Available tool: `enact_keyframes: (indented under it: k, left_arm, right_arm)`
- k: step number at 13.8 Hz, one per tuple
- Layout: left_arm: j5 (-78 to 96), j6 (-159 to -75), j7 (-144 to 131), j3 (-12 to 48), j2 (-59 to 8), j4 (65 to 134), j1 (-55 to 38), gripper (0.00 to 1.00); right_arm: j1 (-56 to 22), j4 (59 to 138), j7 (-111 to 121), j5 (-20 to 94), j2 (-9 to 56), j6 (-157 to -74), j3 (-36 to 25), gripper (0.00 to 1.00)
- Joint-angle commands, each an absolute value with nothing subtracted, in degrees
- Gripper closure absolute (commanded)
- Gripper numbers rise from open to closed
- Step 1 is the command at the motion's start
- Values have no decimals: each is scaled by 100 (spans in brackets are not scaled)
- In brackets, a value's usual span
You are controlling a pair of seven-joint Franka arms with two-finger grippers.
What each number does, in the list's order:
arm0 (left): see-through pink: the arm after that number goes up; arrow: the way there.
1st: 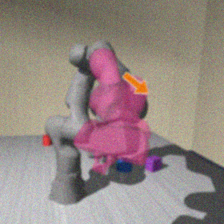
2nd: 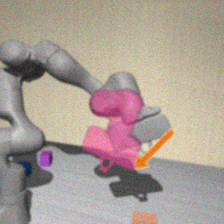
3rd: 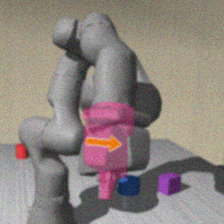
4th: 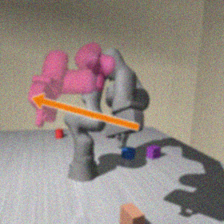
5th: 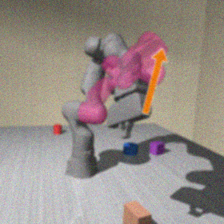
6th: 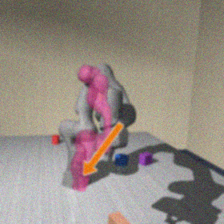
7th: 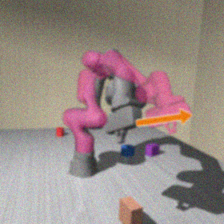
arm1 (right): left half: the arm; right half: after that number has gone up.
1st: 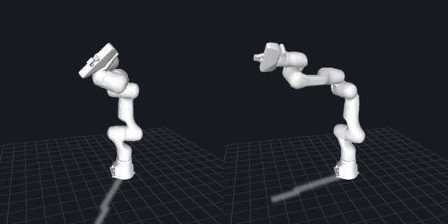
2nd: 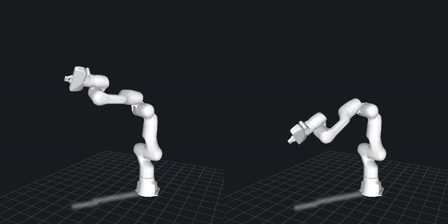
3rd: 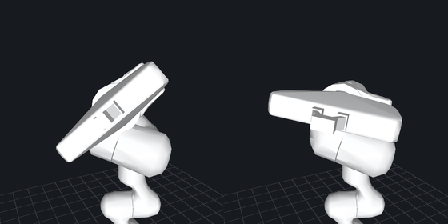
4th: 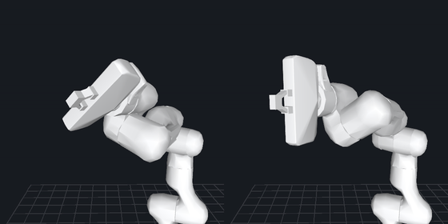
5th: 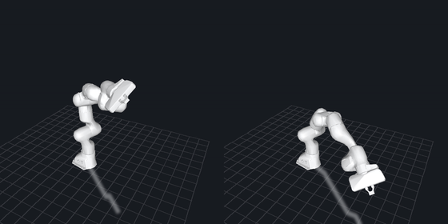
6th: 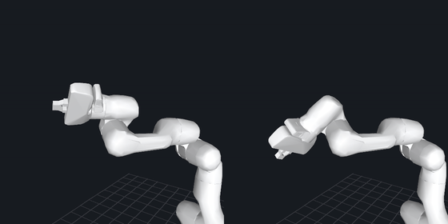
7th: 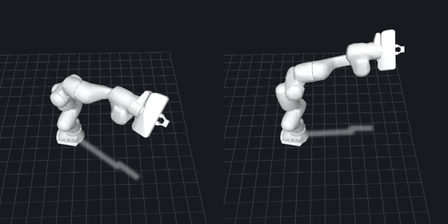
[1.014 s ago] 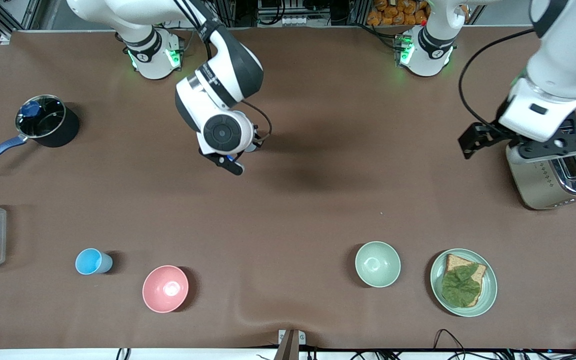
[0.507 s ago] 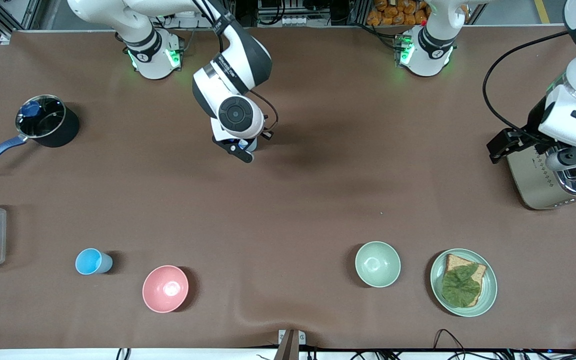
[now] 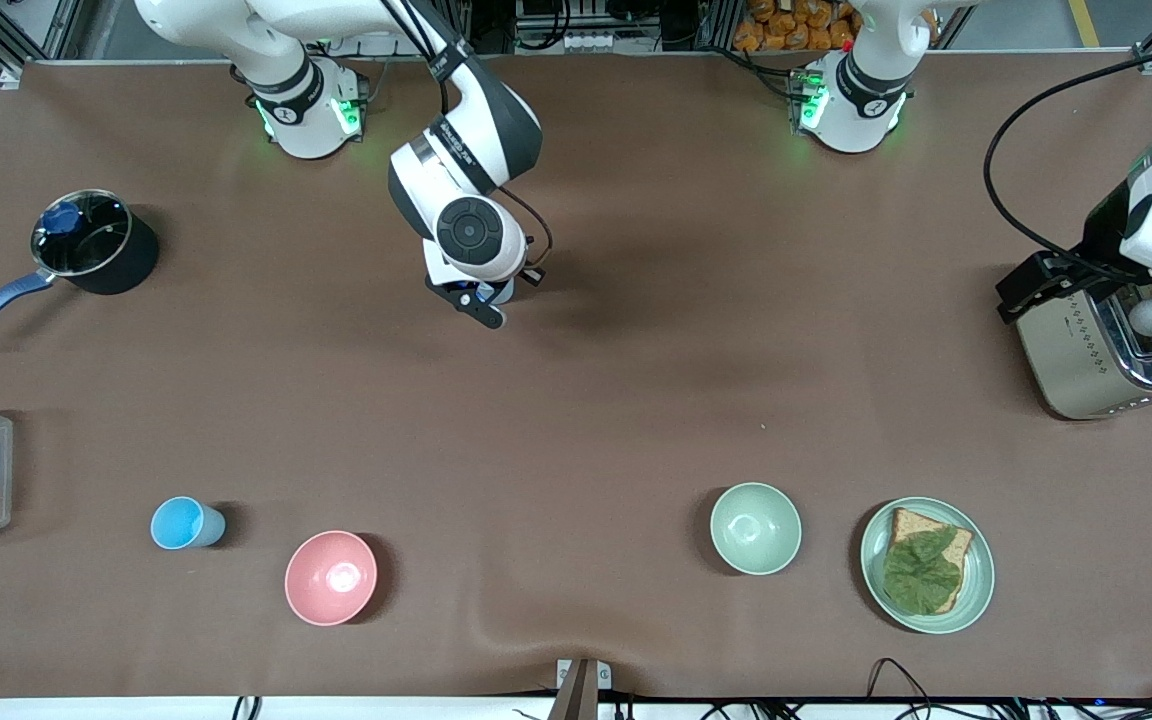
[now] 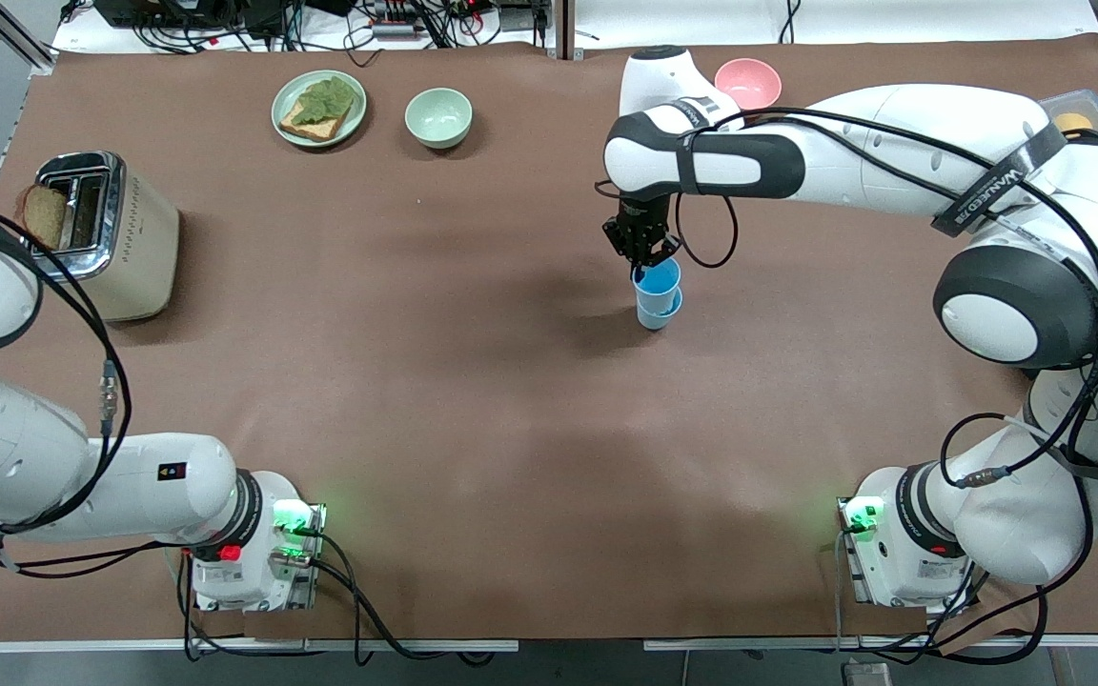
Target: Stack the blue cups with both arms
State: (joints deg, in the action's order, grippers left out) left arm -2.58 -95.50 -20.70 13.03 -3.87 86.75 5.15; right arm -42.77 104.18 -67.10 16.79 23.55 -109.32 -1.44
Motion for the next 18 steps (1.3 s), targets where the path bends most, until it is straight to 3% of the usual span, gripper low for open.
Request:
enact_keyframes:
  k: [1, 6, 10, 14, 18]
  left_arm:
    - [-53, -9562, -1898, 1318, -264, 8754, 598, 0]
    - [-62, -9440, -1890, 1318, -167, 8789, 589, 0]
    - [-70, -9343, -1881, 1318, -123, 8789, 598, 0]
    - [-123, -9343, -1680, 1284, -123, 8789, 728, 0]
    - [-53, -9282, -1091, 1310, -62, 8798, 1168, 0]
  right_arm:
    - [-4307, 10477, -6785, 1767, 2250, -10820, -220, 0]
    - [-3685, 9906, -5682, 1591, 1961, -9608, -281, 0]
    - [-2457, 9923, -3558, 590, 1294, -9168, -273, 0]
    - [-890, 9932, -1496, 519, 625, -9053, -272, 0]
    - [-501, 9879, -617, -25, -42, -9001, -272, 0]
